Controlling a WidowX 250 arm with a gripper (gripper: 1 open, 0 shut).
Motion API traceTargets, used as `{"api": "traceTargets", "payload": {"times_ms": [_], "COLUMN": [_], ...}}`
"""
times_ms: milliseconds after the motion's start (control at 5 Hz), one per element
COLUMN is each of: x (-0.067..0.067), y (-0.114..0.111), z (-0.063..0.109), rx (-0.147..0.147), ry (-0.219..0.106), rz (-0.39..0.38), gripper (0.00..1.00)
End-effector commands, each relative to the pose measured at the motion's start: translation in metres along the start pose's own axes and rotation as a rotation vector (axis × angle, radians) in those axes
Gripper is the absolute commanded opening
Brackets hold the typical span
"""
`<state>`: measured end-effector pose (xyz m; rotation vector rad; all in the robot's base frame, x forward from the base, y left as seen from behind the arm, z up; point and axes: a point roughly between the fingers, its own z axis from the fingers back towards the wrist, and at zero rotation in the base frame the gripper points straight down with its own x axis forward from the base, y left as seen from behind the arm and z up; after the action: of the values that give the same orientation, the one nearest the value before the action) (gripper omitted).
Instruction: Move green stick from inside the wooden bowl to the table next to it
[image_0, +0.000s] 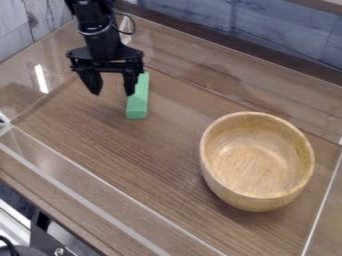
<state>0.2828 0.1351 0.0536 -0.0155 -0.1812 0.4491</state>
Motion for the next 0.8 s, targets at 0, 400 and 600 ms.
{"api": "traceTargets", "payload": {"times_ms": [0, 400, 600], "x": [0.012, 0.012, 0.013], "y": [0.007, 0.005, 0.004], "z": [0.009, -0.002, -0.004], "rx": [0.020, 0.020, 0.015], "ry": [-0.041, -0.028, -0.024], "rz": [0.016, -0.051, -0.071], "gripper": [1.00, 1.00, 1.00]}}
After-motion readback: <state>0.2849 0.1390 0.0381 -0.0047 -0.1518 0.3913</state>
